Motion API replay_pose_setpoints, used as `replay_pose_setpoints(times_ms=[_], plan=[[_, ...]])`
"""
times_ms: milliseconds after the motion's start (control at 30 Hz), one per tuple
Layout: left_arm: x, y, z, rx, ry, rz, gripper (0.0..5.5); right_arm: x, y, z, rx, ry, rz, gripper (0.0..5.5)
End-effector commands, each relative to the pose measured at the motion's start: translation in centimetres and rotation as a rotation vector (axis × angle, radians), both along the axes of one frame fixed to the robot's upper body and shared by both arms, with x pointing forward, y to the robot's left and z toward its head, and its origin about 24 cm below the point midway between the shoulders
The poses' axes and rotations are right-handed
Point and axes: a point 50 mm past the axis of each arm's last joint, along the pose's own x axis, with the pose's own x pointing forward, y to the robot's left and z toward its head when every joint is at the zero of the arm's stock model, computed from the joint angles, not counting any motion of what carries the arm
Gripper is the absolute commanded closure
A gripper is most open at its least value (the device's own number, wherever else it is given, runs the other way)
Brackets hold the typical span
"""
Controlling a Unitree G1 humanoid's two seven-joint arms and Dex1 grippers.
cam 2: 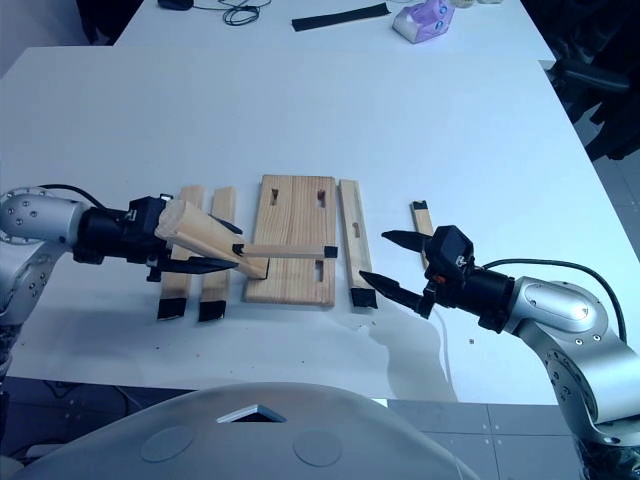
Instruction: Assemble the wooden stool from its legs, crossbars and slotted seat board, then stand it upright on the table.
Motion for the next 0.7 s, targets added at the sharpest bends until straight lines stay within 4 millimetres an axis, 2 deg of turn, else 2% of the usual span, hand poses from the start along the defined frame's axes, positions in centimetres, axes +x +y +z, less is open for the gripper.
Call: replay_pose_setpoints(times_ms=[33, 233, 467, 700], plan=[[-1.1, 0.7, -2.8, 0.149, 0.126, 0.071, 3.38, -0.1, 0.1, 0.1, -0.004, 0.001, 0.002, 1.78], [-0.6, 0.7, -2.7, 0.165, 0.143, 0.085, 3.38, -0.1, 0.3, 0.0, -0.004, 0.005, 0.004, 1.78], [-0.2, 1.3, -3.3, 0.231, 0.242, 0.155, 3.38, -0.1, 0.5, -0.2, -0.005, 0.009, 0.012, 1.78], [0.0, 1.4, -3.9, 0.273, 0.235, 0.171, 3.38, -0.1, 0.6, -0.3, -0.006, 0.009, 0.016, 1.78]])
